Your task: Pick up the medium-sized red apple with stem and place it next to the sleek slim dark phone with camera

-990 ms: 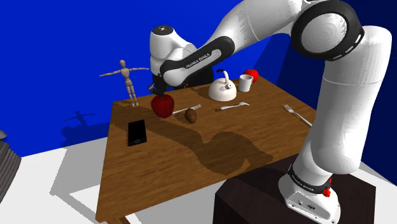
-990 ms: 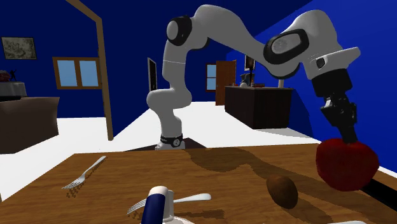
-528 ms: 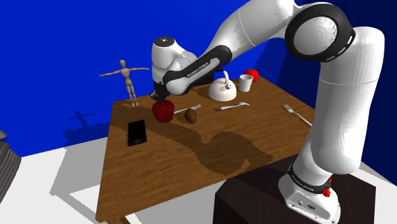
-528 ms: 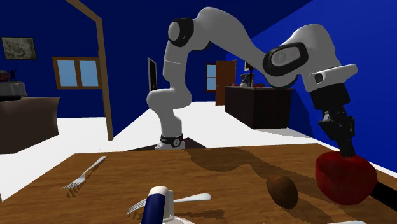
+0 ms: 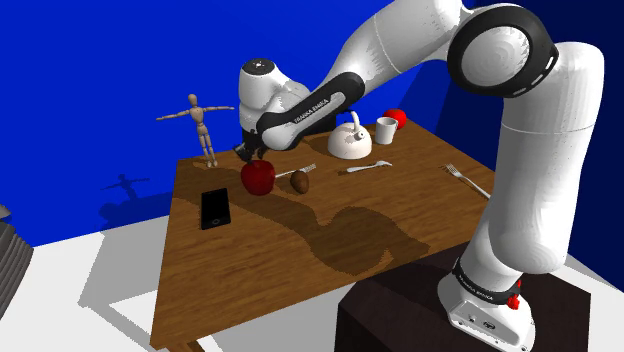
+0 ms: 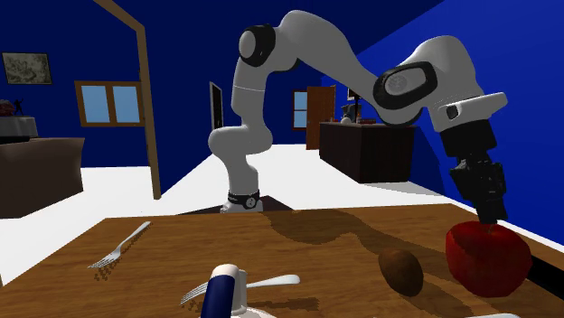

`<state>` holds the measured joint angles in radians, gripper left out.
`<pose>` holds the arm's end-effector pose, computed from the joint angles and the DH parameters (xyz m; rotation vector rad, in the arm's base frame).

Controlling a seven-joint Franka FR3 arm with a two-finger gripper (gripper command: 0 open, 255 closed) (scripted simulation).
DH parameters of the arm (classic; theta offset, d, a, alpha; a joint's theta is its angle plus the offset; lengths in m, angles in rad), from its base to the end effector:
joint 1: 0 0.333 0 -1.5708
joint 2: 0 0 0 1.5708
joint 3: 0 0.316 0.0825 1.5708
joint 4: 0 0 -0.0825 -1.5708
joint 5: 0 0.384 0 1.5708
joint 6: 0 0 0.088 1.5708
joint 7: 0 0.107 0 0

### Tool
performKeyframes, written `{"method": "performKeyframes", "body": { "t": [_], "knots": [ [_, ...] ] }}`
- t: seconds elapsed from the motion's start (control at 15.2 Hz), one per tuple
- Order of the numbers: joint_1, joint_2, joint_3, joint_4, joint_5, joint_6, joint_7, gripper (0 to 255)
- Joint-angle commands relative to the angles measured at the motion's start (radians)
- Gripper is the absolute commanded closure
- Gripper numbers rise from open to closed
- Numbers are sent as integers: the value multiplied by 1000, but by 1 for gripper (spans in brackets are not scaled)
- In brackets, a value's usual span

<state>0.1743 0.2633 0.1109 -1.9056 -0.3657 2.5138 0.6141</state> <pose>0.6186 0.1800 0.3982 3.0120 -0.1180 0.6313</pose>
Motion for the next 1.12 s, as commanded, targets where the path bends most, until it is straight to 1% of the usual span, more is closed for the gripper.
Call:
{"method": "performKeyframes", "body": {
  "t": [0.0, 0.26, 0.53, 1.06],
  "knots": [
    [0, 0, 0, 0, 0, 0, 0, 0],
    [0, 0, 0, 0, 0, 0, 0, 0],
    [2, -101, 18, -18, 37, -81, -23, 0],
    [2, -101, 17, -18, 37, -81, -23, 0]
  ]
}}
